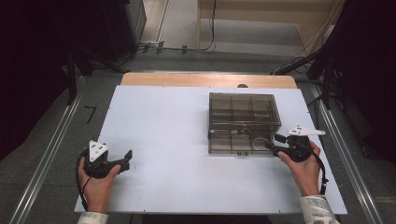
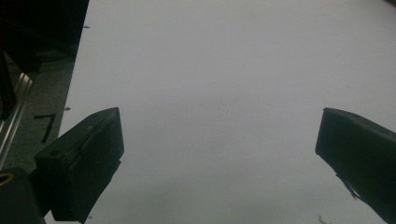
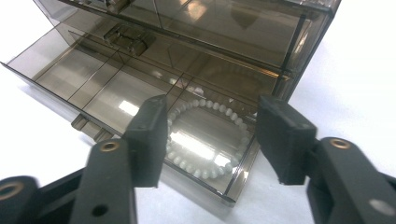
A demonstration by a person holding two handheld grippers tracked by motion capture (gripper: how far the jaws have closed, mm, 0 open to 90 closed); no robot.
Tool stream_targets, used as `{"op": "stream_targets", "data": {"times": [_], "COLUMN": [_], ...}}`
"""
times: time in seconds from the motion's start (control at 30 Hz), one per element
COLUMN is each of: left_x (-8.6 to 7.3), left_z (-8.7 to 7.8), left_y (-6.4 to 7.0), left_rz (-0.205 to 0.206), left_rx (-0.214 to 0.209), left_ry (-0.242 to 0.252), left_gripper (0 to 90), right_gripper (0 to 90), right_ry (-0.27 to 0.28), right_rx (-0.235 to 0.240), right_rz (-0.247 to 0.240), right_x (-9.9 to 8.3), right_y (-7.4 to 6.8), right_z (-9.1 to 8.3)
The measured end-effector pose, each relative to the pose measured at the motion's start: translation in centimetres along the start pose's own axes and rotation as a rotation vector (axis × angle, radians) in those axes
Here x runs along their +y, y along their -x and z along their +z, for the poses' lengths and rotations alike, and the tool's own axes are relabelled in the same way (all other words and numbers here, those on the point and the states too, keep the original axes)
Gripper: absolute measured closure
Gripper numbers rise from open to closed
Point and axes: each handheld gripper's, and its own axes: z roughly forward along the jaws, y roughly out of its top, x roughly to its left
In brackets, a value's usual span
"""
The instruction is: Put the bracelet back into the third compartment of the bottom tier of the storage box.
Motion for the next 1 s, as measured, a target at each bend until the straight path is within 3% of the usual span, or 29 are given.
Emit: {"op": "stream_targets", "data": {"times": [0.57, 1.0], "left_x": [-0.01, -0.03], "left_z": [0.01, 0.0], "left_y": [0.02, 0.0], "left_rz": [0.002, 0.003], "left_rx": [0.004, 0.006], "left_ry": [0.002, 0.0], "left_gripper": [1.6, 1.6], "right_gripper": [18.1, 16.5], "right_ry": [0.0, 0.018], "right_rx": [-0.006, -0.018], "right_rz": [-0.006, -0.007], "right_x": [-0.19, -0.45], "right_y": [-0.03, 0.05], "right_z": [-0.02, -0.4]}}
